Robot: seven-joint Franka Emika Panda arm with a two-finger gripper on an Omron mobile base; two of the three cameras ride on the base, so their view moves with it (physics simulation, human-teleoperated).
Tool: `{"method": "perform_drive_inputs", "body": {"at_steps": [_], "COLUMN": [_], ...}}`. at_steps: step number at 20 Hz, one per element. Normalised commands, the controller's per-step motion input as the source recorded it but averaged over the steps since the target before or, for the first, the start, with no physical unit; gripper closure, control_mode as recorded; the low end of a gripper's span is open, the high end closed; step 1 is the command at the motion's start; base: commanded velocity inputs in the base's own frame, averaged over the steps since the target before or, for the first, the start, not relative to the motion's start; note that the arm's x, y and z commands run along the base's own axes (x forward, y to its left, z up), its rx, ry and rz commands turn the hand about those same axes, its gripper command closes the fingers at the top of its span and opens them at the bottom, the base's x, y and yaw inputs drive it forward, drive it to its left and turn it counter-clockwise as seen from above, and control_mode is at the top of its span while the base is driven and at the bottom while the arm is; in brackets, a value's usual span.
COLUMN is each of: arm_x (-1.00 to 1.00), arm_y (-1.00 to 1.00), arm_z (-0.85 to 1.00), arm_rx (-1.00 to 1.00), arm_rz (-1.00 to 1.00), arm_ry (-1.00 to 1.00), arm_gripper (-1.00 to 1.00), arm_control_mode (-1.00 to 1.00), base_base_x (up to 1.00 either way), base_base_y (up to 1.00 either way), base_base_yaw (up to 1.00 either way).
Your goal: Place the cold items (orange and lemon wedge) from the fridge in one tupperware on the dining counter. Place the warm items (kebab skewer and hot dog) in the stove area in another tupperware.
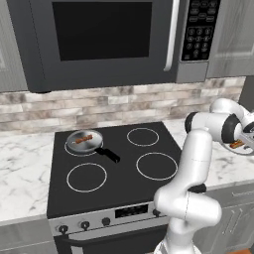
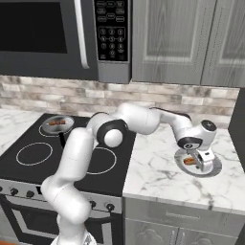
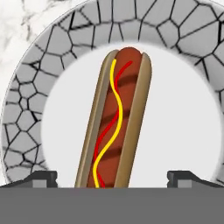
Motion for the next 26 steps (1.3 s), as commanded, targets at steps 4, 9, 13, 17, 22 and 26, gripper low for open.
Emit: {"method": "perform_drive_inputs", "body": {"at_steps": [4, 9, 13, 17, 22, 26], "arm_x": [0.0, 0.01, 0.0, -0.05, -0.55, -0.66], "arm_y": [0.0, 0.0, 0.0, 0.0, 0.1, 0.44], "arm_z": [-0.35, -0.24, -0.07, -0.01, 0.09, 0.43], "arm_rx": [-0.06, -0.04, 0.0, 0.0, 0.0, 0.0], "arm_rz": [0.0, 0.0, 0.0, 0.0, -0.01, 0.0], "arm_ry": [0.0, 0.0, 0.0, 0.0, -0.09, -0.18], "arm_gripper": [-1.0, 1.0, 1.0, 1.0, 1.0, 1.0], "arm_control_mode": [-1.0, -1.0, -1.0, -1.0, -1.0, -1.0], "base_base_x": [0.0, 0.0, 0.0, 0.0, 0.0, 0.0], "base_base_y": [0.0, 0.0, 0.0, 0.0, 0.0, 0.0], "base_base_yaw": [0.0, 0.0, 0.0, 0.0, 0.0, 0.0]}}
